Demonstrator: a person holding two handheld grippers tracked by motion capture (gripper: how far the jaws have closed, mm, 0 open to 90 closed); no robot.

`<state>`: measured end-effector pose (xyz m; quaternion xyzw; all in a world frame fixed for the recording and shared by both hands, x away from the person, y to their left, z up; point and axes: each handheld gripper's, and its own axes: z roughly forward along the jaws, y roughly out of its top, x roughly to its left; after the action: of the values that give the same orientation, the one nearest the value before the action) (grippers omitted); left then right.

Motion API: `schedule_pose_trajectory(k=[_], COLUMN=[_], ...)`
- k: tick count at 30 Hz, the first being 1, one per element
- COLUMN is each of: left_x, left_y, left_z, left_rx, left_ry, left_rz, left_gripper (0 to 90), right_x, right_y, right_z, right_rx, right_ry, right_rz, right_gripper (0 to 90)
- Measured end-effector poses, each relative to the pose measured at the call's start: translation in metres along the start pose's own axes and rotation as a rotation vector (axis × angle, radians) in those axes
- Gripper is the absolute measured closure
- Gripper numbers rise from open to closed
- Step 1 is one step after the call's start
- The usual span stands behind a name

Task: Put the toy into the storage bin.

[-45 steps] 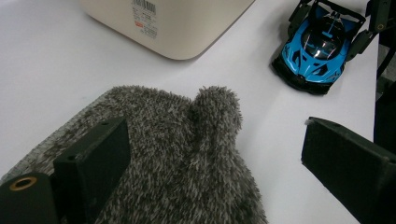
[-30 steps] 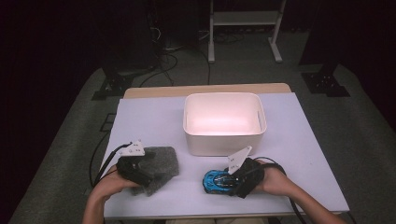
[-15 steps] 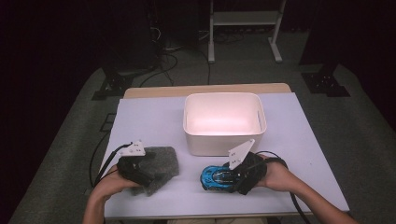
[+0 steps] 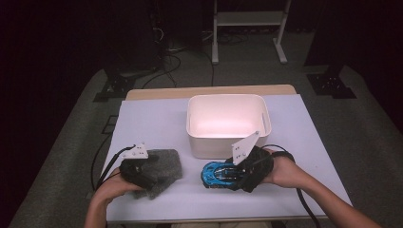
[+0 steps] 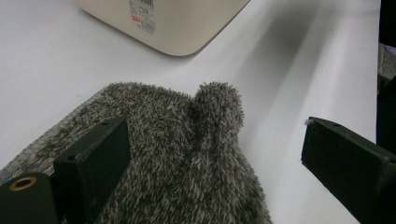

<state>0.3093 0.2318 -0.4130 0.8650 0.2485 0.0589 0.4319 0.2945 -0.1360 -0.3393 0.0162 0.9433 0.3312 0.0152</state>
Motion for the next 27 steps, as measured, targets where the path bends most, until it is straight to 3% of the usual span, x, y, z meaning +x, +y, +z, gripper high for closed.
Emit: schedule_pose_trajectory(k=[18,27], left_x=[0.002,0.004], left_y=[-0.002,-0.002], left_z=[0.000,0.001], left_rx=[-0.004,-0.001], left_ry=[-0.004,-0.005], left_rz=[-0.008,-0.004], left_gripper=[7.7,7.7], right_x=[-0.010,-0.022], right_y=[0.039,0.057], right_z=[-0.031,-0.048], right_rx=[0.010,0.000], right_ry=[-0.004,-0.008], right_rz=[-0.029,-0.031], right_gripper=[25.1,25.1])
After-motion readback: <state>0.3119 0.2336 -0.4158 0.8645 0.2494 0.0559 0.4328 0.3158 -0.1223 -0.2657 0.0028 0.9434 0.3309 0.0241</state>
